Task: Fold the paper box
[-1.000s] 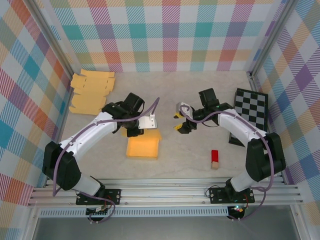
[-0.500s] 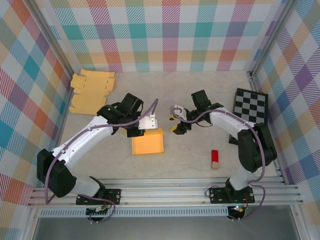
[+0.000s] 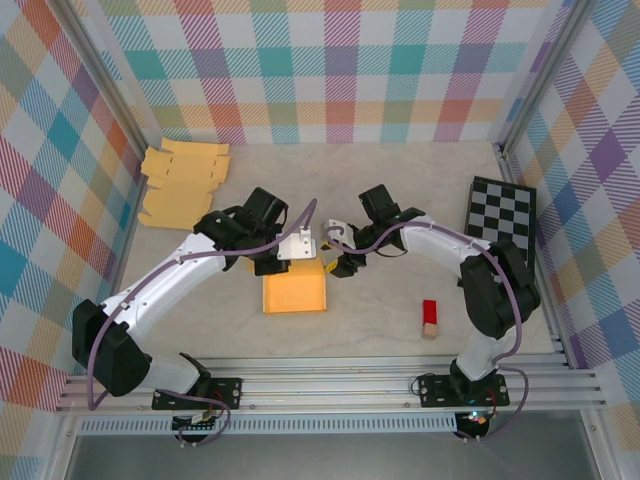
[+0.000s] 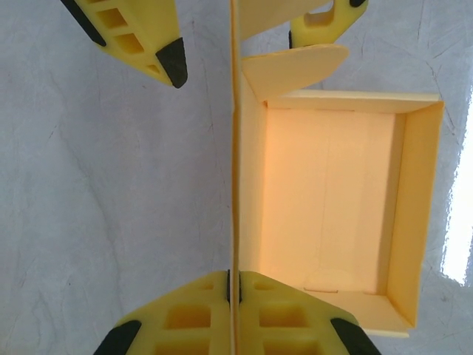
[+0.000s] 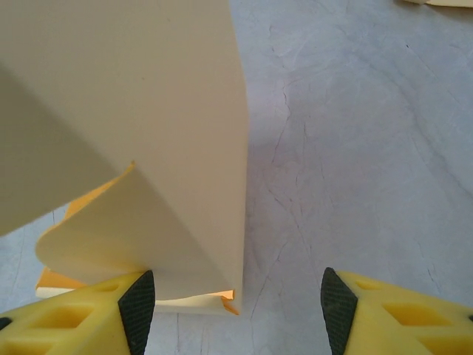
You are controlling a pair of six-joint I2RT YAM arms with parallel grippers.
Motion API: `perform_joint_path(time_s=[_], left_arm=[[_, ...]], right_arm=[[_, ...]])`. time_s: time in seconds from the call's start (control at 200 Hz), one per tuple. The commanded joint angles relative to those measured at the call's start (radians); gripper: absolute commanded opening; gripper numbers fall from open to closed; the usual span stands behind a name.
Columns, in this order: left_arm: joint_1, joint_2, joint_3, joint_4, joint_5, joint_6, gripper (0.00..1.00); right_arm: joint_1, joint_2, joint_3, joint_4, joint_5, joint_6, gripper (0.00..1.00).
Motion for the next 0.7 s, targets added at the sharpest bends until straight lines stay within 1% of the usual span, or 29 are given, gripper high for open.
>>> perform_joint_path(time_s=[0.0, 0.125, 0.32, 0.365, 0.55, 0.695], left_arm=[[-0.009, -0.015, -0.009, 0.049, 0.027, -0.028, 0.0], [-0.011, -0.017, -0.009, 0.064, 0.05, -0.061, 0.0], [-0.031, -0.022, -0.02, 0.08, 0.059, -0.083, 0.0], [-0.036, -0.022, -0.022, 0.082, 0.059, -0.085, 0.0], [-0.053, -0.02, -0.027, 0.076, 0.048, -0.091, 0.0], [-0.067, -0.015, -0.033, 0.077, 0.035, -0.093, 0.0]], right_arm=[[0.012, -0.015, 0.024, -0.004, -0.092, 0.03, 0.64], [0.021, -0.033, 0.007, 0.041, -0.125, 0.075, 0.64], [0.037, -0.045, -0.004, 0.106, -0.125, 0.132, 0.64], [0.038, -0.045, -0.002, 0.11, -0.126, 0.136, 0.62], [0.04, -0.042, 0.022, 0.084, -0.134, 0.132, 0.51], [0.05, -0.047, 0.033, 0.077, -0.132, 0.133, 0.51]])
